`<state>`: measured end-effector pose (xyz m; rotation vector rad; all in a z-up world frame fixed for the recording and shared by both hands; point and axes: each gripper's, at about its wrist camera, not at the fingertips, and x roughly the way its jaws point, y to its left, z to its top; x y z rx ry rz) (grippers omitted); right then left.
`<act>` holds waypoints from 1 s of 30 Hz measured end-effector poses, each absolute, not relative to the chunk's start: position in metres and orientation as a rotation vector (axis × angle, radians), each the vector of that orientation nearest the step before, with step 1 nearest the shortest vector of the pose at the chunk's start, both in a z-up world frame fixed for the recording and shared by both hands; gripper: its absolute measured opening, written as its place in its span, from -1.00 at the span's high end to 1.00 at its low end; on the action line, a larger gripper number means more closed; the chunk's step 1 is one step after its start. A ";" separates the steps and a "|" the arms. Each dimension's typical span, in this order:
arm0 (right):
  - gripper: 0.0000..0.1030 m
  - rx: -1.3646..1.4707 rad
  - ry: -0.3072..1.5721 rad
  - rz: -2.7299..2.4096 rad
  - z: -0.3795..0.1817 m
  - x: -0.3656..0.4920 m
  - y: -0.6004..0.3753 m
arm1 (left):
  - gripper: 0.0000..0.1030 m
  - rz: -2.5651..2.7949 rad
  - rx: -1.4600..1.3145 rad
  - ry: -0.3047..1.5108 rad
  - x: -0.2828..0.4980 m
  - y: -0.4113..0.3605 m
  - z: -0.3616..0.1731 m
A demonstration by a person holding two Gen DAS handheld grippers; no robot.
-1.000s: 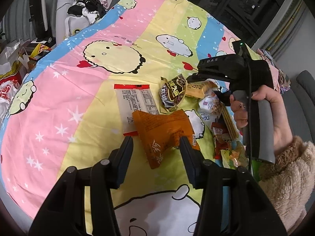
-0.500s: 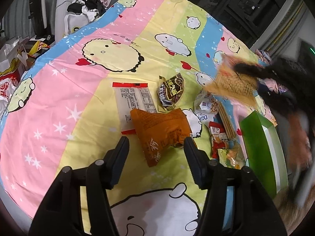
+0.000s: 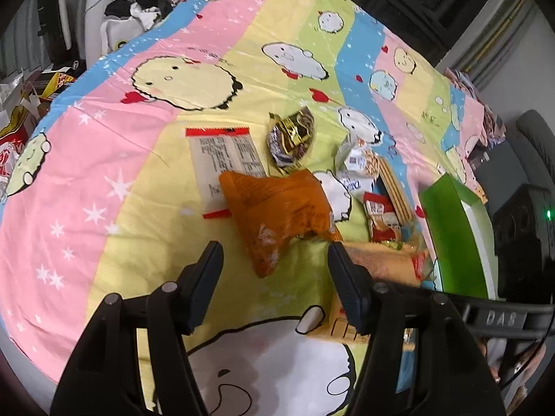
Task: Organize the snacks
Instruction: 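Grasp the yellow rice-cracker bag with the right tool and lift it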
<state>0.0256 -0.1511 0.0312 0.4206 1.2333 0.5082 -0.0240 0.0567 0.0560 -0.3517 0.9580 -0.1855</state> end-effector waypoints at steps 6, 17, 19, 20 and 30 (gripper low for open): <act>-0.05 0.344 1.198 0.379 0.040 0.019 -0.165 | -0.29 -0.240 -0.331 0.999 -0.020 0.041 0.049; -0.34 0.437 1.113 0.356 0.058 0.006 -0.186 | -0.56 -0.341 -0.307 1.014 -0.023 0.010 0.048; -0.34 0.434 1.105 0.364 0.059 0.005 -0.186 | -0.56 -0.352 -0.296 1.016 -0.023 0.005 0.047; -0.34 0.441 1.101 0.368 0.059 0.005 -0.187 | -0.56 -0.357 -0.286 1.016 -0.023 0.002 0.047; -0.34 0.478 1.152 0.415 0.040 0.014 -0.176 | -0.53 -0.410 -0.257 1.035 -0.025 -0.015 0.040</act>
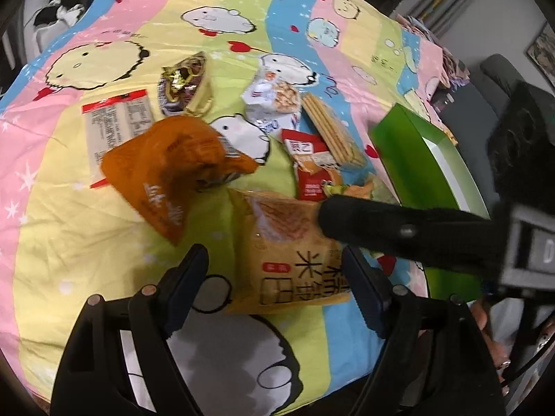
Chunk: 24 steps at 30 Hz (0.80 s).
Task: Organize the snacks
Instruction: 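Grasp the yellow rice-cracker bag with the right tool and lift it, then carry the yellow bag into the green box and open the right tool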
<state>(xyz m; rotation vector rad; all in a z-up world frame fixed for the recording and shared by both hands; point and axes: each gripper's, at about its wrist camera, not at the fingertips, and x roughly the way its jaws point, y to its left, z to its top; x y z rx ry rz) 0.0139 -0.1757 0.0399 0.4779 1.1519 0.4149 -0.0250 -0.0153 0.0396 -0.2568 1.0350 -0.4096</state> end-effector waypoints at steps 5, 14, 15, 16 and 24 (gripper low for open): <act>-0.34 0.486 1.203 0.428 0.024 0.018 -0.170 | -0.39 -0.427 -0.241 1.055 -0.025 -0.025 0.033; -0.14 0.415 1.206 0.436 0.019 0.016 -0.155 | -0.17 -0.394 -0.202 1.007 -0.030 -0.033 0.039; -0.14 0.403 1.185 0.439 0.024 0.014 -0.155 | -0.17 -0.391 -0.201 0.992 -0.032 -0.033 0.044; -0.14 0.399 1.169 0.443 0.029 0.012 -0.156 | -0.17 -0.390 -0.203 0.971 -0.035 -0.033 0.050; -0.14 0.351 0.982 0.451 0.083 -0.016 -0.172 | -0.17 -0.413 -0.179 0.811 -0.055 -0.047 0.100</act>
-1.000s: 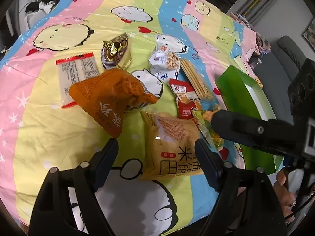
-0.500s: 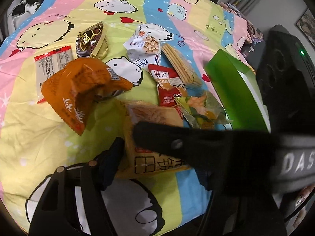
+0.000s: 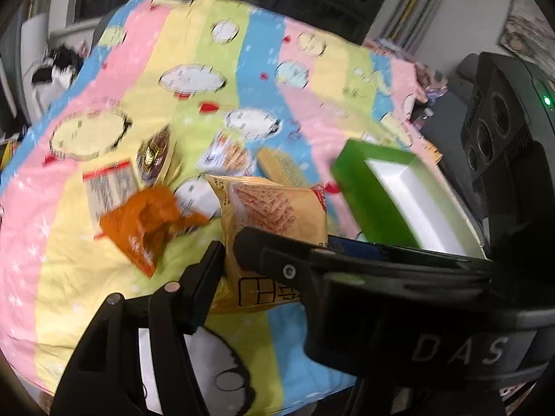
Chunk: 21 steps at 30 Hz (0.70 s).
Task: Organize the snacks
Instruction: 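Carry the yellow bag into the green box and open the right tool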
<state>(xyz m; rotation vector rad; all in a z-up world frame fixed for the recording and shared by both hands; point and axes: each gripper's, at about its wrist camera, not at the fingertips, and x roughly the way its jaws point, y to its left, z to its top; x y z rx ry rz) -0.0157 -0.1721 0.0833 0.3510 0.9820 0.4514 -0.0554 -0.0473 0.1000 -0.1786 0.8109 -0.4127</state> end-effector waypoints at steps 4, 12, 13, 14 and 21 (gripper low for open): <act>-0.14 0.364 0.886 0.446 0.108 -0.029 -0.194 | -0.17 -0.437 -0.125 0.733 -0.062 -0.068 0.124; -0.14 0.399 0.754 0.379 0.134 -0.050 -0.249 | -0.17 -0.537 -0.047 0.641 -0.070 -0.126 0.153; -0.14 0.408 0.743 0.367 0.135 -0.052 -0.258 | -0.17 -0.547 -0.038 0.639 -0.069 -0.132 0.155; -0.14 0.420 0.736 0.358 0.136 -0.053 -0.266 | -0.17 -0.558 -0.032 0.636 -0.068 -0.139 0.156; -0.14 0.486 0.688 0.271 0.135 -0.057 -0.319 | -0.17 -0.655 0.015 0.635 -0.063 -0.190 0.155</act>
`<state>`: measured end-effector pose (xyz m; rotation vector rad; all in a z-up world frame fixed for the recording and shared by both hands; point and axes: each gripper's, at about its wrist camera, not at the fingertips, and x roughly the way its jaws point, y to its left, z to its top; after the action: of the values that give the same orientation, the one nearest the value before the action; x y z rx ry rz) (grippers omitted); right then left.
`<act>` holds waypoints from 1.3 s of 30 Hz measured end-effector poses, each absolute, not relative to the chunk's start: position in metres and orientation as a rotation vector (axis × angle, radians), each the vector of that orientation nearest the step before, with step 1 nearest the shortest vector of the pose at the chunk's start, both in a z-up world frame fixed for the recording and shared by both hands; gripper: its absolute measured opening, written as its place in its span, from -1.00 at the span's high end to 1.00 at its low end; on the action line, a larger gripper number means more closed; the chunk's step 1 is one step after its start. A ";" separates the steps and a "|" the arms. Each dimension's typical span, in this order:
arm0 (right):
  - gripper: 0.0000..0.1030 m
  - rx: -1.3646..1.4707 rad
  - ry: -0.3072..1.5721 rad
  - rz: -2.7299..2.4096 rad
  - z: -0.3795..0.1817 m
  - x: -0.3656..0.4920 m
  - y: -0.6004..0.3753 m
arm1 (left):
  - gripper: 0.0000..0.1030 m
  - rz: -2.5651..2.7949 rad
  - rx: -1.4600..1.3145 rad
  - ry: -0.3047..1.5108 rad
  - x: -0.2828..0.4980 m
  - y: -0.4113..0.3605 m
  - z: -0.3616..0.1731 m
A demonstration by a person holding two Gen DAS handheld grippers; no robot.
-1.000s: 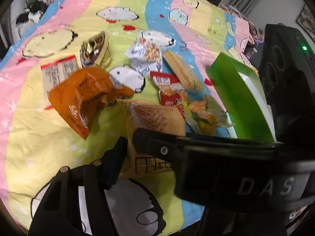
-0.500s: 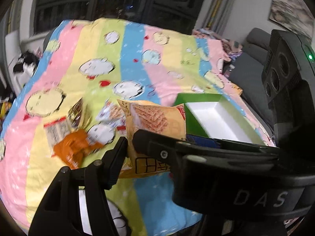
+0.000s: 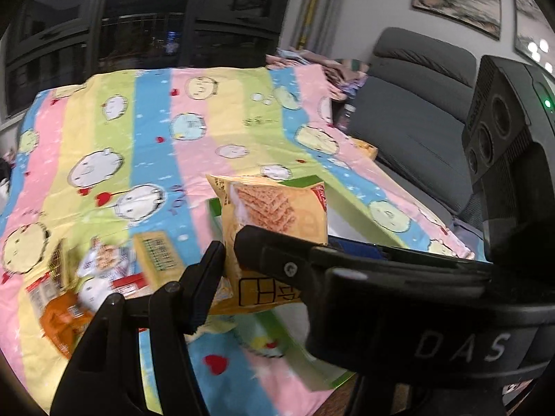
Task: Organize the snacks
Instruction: 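Carry the yellow bag into the green box and open the right tool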
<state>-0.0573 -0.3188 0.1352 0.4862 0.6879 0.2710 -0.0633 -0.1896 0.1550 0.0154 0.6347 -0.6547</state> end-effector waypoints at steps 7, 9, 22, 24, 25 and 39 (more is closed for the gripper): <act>-0.14 0.530 0.719 0.188 0.119 -0.054 -0.360 | -0.16 -0.729 0.046 0.699 -0.053 -0.233 0.140; -0.14 0.557 0.737 0.172 0.111 -0.049 -0.370 | -0.15 -0.735 0.051 0.732 -0.047 -0.243 0.134; -0.14 0.631 0.872 0.122 0.068 -0.022 -0.394 | -0.13 -0.749 0.024 0.928 -0.015 -0.265 0.092; -0.14 0.638 0.888 0.120 0.064 -0.020 -0.395 | -0.11 -0.748 0.020 0.944 -0.014 -0.267 0.088; -0.14 0.641 0.895 0.119 0.062 -0.018 -0.395 | -0.11 -0.746 0.017 0.954 -0.012 -0.267 0.086; -0.14 0.709 0.923 0.147 0.047 -0.012 -0.406 | -0.09 -0.700 0.048 0.989 -0.010 -0.275 0.079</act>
<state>-0.0123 -0.4056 0.0469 0.7095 0.9231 0.1469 -0.0102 -0.2745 0.0794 0.0481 0.9894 -0.6999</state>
